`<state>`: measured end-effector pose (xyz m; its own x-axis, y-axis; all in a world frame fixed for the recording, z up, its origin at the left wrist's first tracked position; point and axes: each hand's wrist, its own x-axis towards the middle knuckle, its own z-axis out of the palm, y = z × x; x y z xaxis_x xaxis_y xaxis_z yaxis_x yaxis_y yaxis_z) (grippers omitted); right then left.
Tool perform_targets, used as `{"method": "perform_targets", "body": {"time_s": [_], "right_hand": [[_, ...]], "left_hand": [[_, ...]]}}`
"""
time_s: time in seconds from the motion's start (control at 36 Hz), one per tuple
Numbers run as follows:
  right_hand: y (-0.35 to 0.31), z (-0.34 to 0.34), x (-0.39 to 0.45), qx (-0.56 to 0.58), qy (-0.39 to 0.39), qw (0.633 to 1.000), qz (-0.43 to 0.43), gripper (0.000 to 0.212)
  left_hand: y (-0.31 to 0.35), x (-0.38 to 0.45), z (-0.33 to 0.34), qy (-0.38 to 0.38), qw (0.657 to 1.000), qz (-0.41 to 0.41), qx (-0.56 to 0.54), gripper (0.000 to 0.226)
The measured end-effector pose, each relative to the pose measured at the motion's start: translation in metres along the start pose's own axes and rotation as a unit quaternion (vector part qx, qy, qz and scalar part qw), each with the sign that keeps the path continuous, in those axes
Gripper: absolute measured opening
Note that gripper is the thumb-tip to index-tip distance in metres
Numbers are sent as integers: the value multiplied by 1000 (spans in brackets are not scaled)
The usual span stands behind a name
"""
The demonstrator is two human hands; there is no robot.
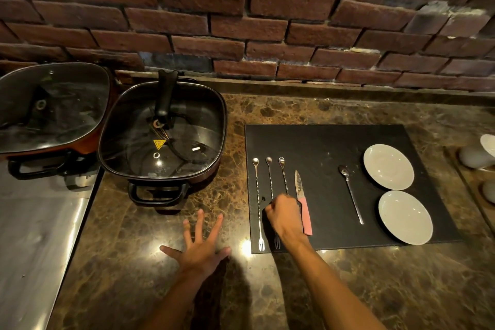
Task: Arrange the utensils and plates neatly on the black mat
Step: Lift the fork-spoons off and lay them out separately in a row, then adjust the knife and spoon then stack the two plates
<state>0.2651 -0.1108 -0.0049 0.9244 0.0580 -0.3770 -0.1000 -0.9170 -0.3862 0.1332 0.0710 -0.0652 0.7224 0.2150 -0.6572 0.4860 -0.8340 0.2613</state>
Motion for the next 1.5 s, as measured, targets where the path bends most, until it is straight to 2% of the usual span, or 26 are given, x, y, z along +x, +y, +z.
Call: {"method": "perform_targets", "body": {"time_s": [0.22, 0.58, 0.72, 0.86, 0.97, 1.14, 1.17, 1.22, 1.39, 1.5], "right_hand": [[-11, 20, -8, -6, -27, 999, -40, 18], [-11, 25, -9, 9, -30, 999, -25, 20], [9, 6, -5, 32, 50, 998, -25, 19], [51, -16, 2, -61, 114, 991, 39, 33], [64, -24, 9, -45, 48, 994, 84, 37], [74, -31, 21, 19, 1, 994, 106, 15], [77, -33, 22, 25, -3, 994, 107, 18], [83, -37, 23, 31, 2, 994, 107, 28], [98, -53, 26, 13, 58, 995, 75, 26], [100, -50, 24, -21, 48, 998, 45, 27]], "left_hand": [[-3, 1, 2, -2, 1000, 3, 1, 88], [-1, 1, 2, -2, 1000, -7, 7, 86], [-1, 1, 1, -5, 1000, -7, 3, 87], [-2, 2, 1, -7, 1000, -6, 5, 87], [-1, 2, 1, -5, 1000, -6, 8, 92], [2, 2, 0, -5, 1000, -15, 11, 88], [2, 1, 0, -4, 1000, -14, 11, 88], [1, 2, 1, 1, 1000, -13, 12, 88], [0, 4, 4, 9, 1000, -16, 14, 87], [3, 4, 5, 10, 1000, -22, 16, 87]]}}
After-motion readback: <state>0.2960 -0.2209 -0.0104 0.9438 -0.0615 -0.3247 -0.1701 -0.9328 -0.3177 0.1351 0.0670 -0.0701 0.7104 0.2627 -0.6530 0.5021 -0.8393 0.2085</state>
